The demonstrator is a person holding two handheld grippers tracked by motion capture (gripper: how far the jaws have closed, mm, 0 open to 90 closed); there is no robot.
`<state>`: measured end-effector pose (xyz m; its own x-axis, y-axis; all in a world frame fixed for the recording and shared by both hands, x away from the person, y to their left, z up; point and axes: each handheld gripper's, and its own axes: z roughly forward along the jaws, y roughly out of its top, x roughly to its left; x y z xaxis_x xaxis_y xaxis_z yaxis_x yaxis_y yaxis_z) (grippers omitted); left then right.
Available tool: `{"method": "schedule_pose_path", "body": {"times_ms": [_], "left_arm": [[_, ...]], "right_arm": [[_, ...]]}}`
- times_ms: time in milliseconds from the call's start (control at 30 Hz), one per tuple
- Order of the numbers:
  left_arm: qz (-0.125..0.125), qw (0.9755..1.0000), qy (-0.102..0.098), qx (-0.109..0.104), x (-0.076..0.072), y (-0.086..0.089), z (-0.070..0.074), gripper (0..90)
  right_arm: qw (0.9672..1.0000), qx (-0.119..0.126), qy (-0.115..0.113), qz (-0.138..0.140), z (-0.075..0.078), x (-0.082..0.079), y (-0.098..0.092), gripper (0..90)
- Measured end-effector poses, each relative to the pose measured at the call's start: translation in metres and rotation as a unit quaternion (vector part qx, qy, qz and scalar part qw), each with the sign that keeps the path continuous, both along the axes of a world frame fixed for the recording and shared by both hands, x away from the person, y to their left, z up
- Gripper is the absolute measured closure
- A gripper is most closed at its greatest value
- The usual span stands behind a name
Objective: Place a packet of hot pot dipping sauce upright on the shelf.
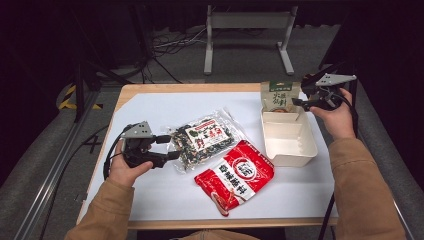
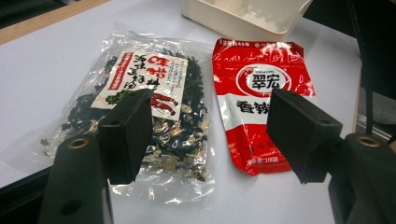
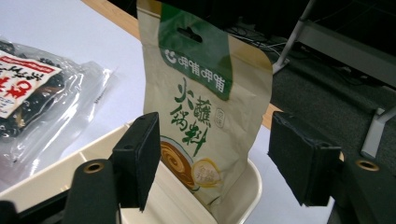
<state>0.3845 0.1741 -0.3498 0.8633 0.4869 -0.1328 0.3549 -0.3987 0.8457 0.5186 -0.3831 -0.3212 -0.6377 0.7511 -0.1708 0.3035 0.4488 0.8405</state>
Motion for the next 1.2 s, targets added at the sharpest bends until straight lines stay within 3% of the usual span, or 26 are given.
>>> {"method": "schedule_pose_path", "body": {"times_ms": [400, 500, 867, 1200], "left_arm": [[-0.012, 0.9999, -0.001, 0.002, 0.005, -0.009, 0.0, 30.8], [-0.013, 0.9999, -0.002, 0.003, 0.006, -0.011, 0.0, 30.5], [-0.015, 0.9999, -0.001, 0.0, 0.006, -0.013, 0.002, 30.2], [-0.01, 0.9999, -0.002, -0.001, 0.004, -0.008, 0.004, 30.2]], "right_arm": [[0.9997, 0.023, -0.005, -0.006, 0.011, -0.036, 0.008, 33.3], [0.9992, 0.038, -0.006, -0.007, 0.014, -0.047, 0.013, 34.4], [0.9966, 0.081, 0.0, 0.014, 0.026, -0.092, 0.033, 41.9], [0.9946, 0.099, 0.01, 0.031, 0.027, -0.128, 0.05, 43.0]]}}
